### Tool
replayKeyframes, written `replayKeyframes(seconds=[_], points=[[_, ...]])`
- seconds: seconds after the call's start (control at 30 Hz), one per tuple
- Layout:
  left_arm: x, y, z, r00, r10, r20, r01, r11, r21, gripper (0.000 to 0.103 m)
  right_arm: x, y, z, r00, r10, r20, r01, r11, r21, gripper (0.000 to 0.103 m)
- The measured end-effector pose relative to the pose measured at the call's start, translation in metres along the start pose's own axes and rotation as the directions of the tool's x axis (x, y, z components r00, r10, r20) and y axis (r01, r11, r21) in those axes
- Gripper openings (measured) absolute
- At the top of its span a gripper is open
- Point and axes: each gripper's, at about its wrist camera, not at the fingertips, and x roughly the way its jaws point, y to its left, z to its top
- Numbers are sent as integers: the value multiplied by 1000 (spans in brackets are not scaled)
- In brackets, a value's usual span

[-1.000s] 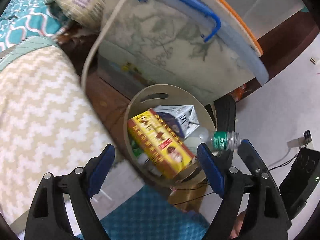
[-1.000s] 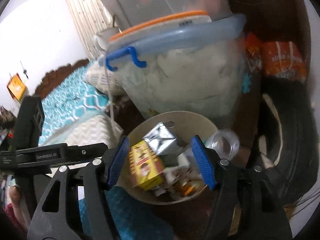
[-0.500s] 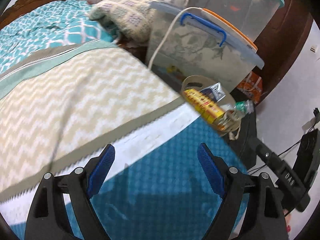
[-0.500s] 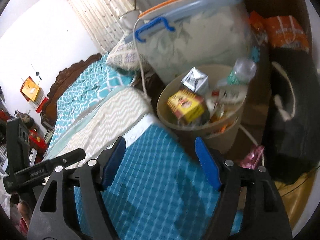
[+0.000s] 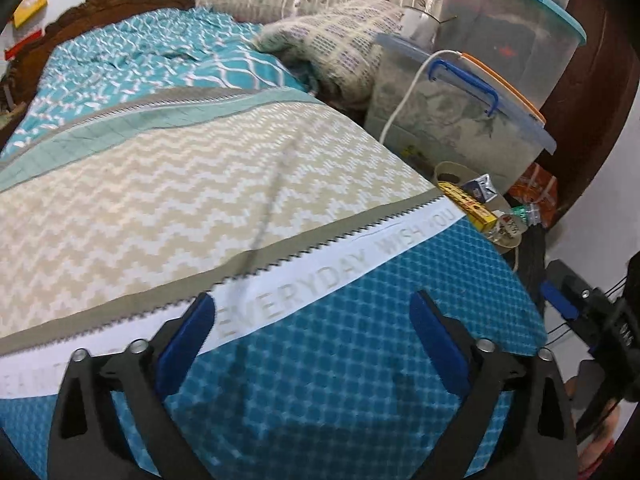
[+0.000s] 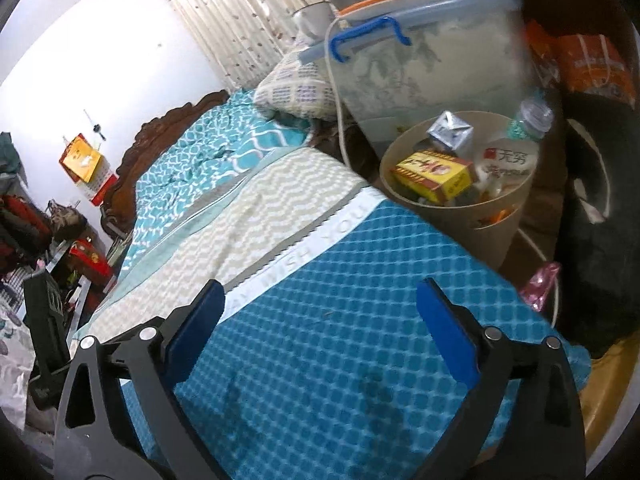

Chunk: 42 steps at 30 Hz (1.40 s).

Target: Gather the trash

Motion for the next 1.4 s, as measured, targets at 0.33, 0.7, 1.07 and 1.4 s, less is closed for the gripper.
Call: replayKeyframes(seconds=[0.33,0.7,1.07,1.4], points=[[-21,1,-7,996,89,24,-90,996,29,94,-4,18,-14,999,23,-39,-23,1000,14,98],[-35,-11,-5,993,104,48,-107,992,59,94,-15,13,-21,997,0,-71,3,999,43,99],[-47,-20,-4,985,159,71,-163,984,66,94,-28,18,-22,998,-5,-56,7,999,47,99],[-58,-24,-6,967,236,98,-244,967,78,94,-38,25,-19,999,4,-33,-2,999,53,99]])
